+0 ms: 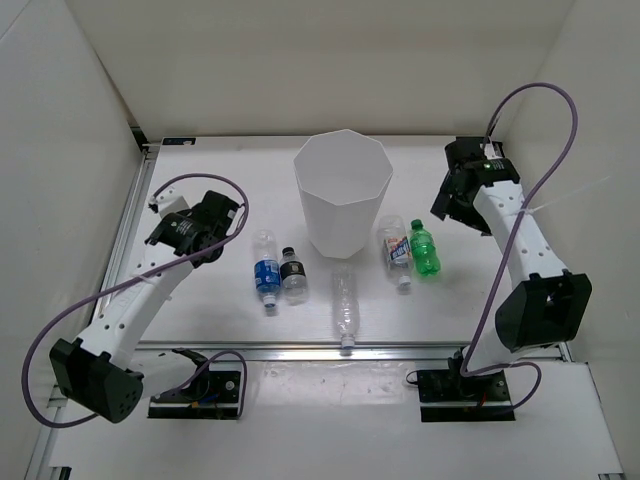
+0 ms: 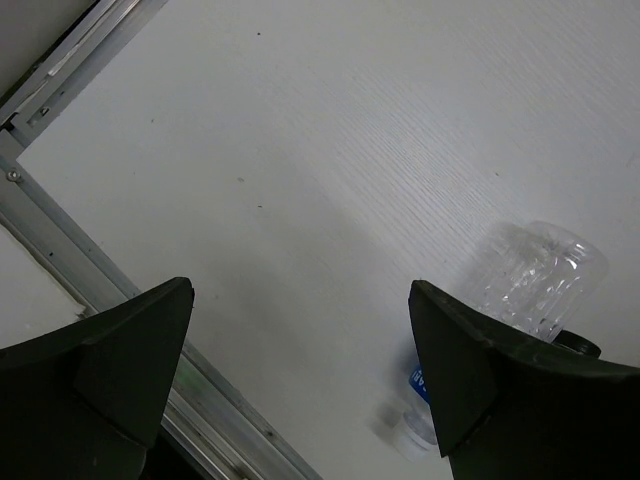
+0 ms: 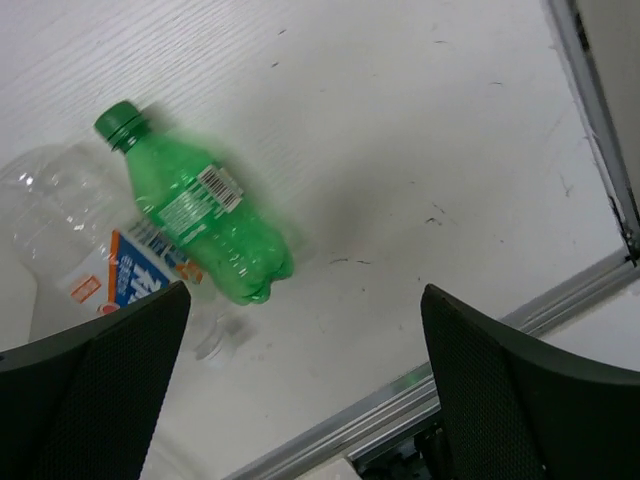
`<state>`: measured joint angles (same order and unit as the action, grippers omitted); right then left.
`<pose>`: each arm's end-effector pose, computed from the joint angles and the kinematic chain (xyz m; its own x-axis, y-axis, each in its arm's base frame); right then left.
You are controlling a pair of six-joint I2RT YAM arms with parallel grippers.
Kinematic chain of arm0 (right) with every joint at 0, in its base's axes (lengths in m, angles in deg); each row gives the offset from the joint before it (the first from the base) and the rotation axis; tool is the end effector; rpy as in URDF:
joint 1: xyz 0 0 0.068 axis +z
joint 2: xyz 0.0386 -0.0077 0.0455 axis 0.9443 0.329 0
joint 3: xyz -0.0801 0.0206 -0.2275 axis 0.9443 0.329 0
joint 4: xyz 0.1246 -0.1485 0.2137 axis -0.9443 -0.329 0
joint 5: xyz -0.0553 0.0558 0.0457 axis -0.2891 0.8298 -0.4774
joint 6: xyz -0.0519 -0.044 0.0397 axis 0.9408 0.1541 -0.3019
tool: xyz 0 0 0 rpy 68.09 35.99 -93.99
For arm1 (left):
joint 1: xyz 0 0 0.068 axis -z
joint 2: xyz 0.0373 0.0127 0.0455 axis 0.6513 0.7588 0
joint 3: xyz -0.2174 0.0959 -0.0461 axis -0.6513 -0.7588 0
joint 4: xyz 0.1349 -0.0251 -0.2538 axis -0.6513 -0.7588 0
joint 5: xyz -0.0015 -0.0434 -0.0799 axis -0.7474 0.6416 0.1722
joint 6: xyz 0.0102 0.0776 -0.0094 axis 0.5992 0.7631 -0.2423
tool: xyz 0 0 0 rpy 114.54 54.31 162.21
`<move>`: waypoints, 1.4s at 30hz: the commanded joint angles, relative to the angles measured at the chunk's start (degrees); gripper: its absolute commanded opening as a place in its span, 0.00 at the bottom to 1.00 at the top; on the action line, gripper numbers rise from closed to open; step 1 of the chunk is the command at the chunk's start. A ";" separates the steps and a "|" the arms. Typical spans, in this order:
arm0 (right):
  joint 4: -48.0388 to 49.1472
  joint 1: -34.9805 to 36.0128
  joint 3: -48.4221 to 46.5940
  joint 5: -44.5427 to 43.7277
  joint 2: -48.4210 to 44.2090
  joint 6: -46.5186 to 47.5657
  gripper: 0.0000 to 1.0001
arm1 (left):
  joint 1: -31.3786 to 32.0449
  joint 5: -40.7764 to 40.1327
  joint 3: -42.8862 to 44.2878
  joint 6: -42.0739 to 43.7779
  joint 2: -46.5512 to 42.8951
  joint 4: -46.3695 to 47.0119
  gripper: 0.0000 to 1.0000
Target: Put the plastic bottles in the bin
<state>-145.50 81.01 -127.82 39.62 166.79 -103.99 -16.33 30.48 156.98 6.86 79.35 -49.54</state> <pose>0.3424 0.0271 0.2768 -0.6994 0.3883 -0.6000 0.5665 0.8130 -0.1342 0.2421 -0.0566 0.2745 -0.5064 -0.4413 -0.7408 -0.7078 0.7034 0.0649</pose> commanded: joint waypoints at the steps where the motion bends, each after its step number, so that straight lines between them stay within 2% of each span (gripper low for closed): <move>1: 3.94 -0.11 -0.56 9.17 0.93 10.38 1.00 | 0.29 -2.18 1.13 1.23 -2.06 0.53 1.00; 3: 5.41 -0.11 1.27 14.08 2.08 11.00 1.00 | 0.29 -2.18 -0.63 1.23 -2.68 0.53 1.00; 13: 12.80 -0.54 8.23 21.57 10.07 9.95 1.00 | 0.29 -2.18 -0.73 4.39 -2.16 1.58 1.00; 26: 17.90 -6.09 12.10 24.21 16.41 9.25 1.00 | 0.29 -1.57 -1.78 5.45 0.12 2.11 1.00; 29: 18.44 -7.49 13.42 25.36 17.02 10.30 0.88 | 0.29 -0.95 -1.78 5.45 0.74 2.11 1.00; 32: 19.14 -8.11 13.42 25.97 17.02 10.83 0.70 | 0.29 -0.43 -1.78 5.45 1.36 2.11 1.00; 36: 16.60 -8.72 11.76 25.98 11.60 9.52 0.48 | 0.29 0.19 -1.25 5.45 1.89 2.64 1.00; 40: 12.20 -6.71 7.46 23.52 1.40 3.72 0.41 | 0.29 0.19 -0.73 5.45 2.41 2.64 1.00; 42: 11.58 -3.90 0.81 22.99 -3.60 2.49 0.40 | 0.29 0.19 -0.20 5.45 2.94 2.64 1.00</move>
<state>-132.38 74.08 -117.09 63.56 173.11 -98.19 -16.17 30.70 155.56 12.02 82.19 -47.57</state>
